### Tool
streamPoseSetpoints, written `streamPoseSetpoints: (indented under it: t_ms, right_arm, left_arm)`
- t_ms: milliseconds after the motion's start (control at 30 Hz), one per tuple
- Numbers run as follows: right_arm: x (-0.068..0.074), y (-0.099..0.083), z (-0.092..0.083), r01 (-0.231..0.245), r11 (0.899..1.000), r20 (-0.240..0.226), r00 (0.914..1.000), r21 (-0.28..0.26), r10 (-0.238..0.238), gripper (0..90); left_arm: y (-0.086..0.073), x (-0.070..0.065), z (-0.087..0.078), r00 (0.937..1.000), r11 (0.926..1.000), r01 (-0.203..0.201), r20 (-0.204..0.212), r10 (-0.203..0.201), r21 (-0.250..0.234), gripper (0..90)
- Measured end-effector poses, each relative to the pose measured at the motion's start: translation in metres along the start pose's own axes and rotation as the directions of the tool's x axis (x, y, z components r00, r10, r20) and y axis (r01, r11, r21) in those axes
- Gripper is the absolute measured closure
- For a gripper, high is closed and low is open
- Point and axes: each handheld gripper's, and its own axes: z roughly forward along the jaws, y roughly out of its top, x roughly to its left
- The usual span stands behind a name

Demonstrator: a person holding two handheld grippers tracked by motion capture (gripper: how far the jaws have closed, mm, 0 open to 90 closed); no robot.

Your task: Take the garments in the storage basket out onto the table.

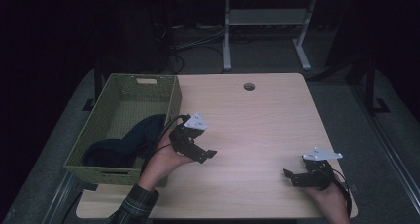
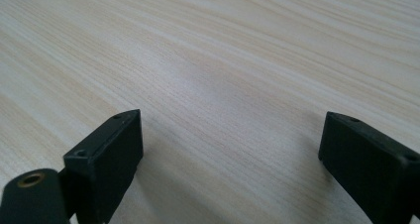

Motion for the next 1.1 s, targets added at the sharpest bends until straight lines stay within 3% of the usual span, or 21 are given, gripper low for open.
streamPoseSetpoints:
  t_ms: [100,200,467,1100]
  right_arm:
    - [0.000,0.000,0.000,0.000,1.000,0.000,1.0000,0.000,0.000,9.5]
    - [0.000,0.000,0.000,0.000,1.000,0.000,1.0000,0.000,0.000,9.5]
    - [0.000,0.000,0.000,-0.001,1.000,0.001,1.0000,0.000,0.001,9.5]
    - [0.000,0.000,0.001,-0.005,1.000,0.004,1.0000,0.000,0.005,9.5]
  left_arm:
    - [0.004,0.003,-0.005,0.9998,0.9997,-0.007,0.018,0.007,0.023,14.3]
    - [0.005,0.005,-0.009,0.9997,0.9999,0.001,0.026,-0.002,0.017,14.3]
    - [0.007,0.013,-0.019,1.0000,0.9992,0.006,-0.001,-0.006,0.039,14.3]
    - [-0.002,0.029,-0.058,0.9994,0.9999,0.013,-0.032,-0.013,-0.005,14.6]
